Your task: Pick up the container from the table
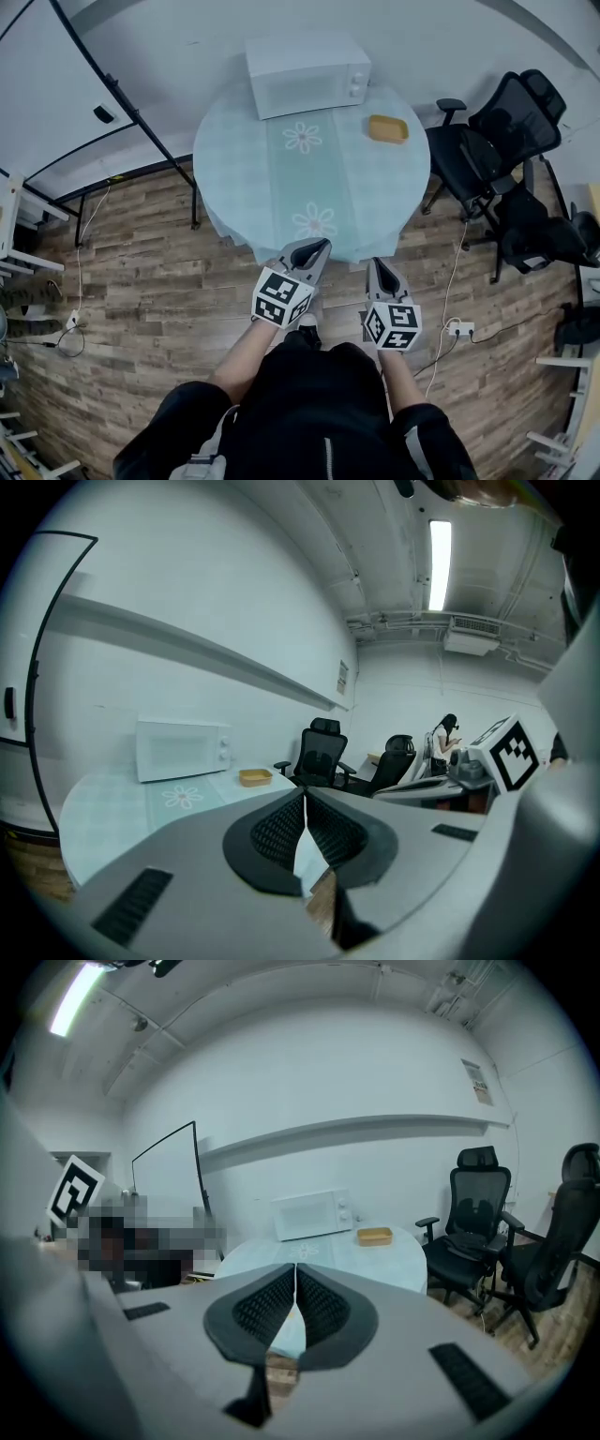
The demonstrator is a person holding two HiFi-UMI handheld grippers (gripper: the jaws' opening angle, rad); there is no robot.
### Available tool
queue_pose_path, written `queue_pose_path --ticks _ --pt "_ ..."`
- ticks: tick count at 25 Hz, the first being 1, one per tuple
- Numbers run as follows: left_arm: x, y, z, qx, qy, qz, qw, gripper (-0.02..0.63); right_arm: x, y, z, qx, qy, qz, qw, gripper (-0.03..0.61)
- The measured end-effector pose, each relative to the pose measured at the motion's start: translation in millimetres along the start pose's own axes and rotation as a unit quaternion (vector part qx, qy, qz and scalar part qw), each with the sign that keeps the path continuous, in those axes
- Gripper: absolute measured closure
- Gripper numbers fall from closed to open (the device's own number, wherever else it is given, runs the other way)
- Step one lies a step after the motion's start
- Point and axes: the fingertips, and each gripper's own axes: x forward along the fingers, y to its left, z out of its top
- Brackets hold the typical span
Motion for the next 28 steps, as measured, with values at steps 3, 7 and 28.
queue_pose_path --ticks 3,7,28 --pt "6.5 9.3 -0.4 -0.001 0.003 -0.005 1.0000 0.592 8.1 -0.7 -1.3 0.003 0.003 -0.005 1.000 0.554" --pt "18.7 17.1 1.9 -0.003 0.007 -0.012 0.9999 0.592 15.9 -9.6 0.7 0.007 0.005 -0.016 1.000 0.554" --pt "121.6 65.3 27.4 0.002 0.026 -0.011 0.9996 0.592 109.7 -80.5 34.0 0.022 0.008 -0.011 1.000 0.554"
